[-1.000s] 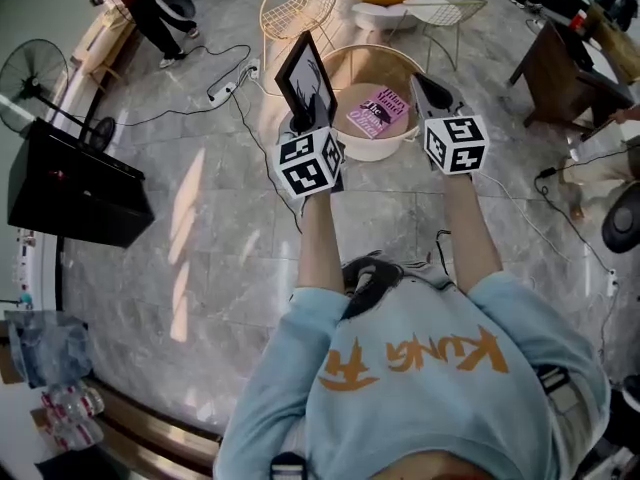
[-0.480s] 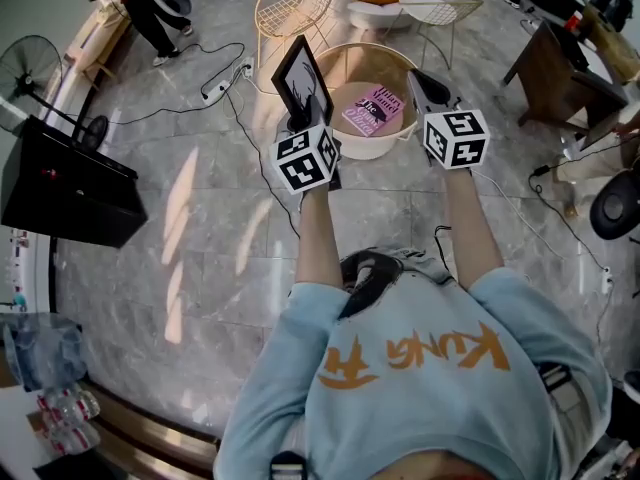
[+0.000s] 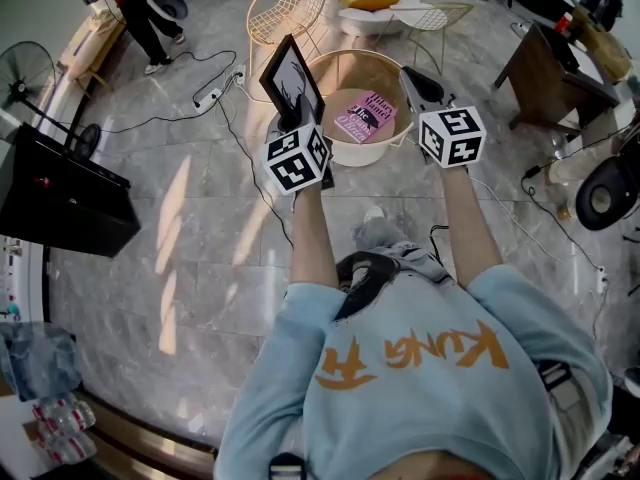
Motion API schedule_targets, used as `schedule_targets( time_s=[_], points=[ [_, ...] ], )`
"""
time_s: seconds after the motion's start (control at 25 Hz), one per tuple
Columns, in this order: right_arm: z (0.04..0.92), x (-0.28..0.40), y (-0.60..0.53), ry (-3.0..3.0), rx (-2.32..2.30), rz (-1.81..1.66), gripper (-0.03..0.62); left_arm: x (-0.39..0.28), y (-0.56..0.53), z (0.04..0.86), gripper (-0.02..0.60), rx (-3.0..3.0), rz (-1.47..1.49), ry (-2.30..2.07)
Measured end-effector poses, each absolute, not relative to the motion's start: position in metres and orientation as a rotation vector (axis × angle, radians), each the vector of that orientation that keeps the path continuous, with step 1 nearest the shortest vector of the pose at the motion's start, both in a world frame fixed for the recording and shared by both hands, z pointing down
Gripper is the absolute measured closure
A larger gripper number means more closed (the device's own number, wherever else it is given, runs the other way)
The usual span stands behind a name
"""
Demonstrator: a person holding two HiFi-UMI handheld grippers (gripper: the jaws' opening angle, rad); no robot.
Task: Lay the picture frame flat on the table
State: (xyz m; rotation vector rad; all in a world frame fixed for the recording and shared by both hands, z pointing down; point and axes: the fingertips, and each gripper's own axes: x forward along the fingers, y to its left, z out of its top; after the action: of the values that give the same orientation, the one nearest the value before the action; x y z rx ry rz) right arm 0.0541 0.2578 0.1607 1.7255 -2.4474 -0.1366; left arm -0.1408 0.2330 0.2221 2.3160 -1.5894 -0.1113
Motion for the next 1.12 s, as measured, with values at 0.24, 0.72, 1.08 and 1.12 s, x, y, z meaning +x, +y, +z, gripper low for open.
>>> schedule_targets(
  time_s=[0.24,0.72,1.08,1.12],
  points=[
    [0.164,0.054,0.241,-2.468,1.73,-0.114,0.597,-0.146,0.222,0.229,0.555,2.31,-0.073,-1.612],
    [0.189,0.035,0.181,-2.497,1.66,-0.056,0.597,-0.166,0.173,0.253,0.555,2.239,-0.029,-1.653],
    [0.2,0.083,0.128,-2.462,1.758,0.023,0.597,-0.136,0.126,0.267,0.555,2.256,0.033,-1.608],
    [0.202,0.087,0.121,-2.464,1.761,0.036,0.597,-0.135,0.121,0.269,0.555,2.248,0.038,-1.615]
  ],
)
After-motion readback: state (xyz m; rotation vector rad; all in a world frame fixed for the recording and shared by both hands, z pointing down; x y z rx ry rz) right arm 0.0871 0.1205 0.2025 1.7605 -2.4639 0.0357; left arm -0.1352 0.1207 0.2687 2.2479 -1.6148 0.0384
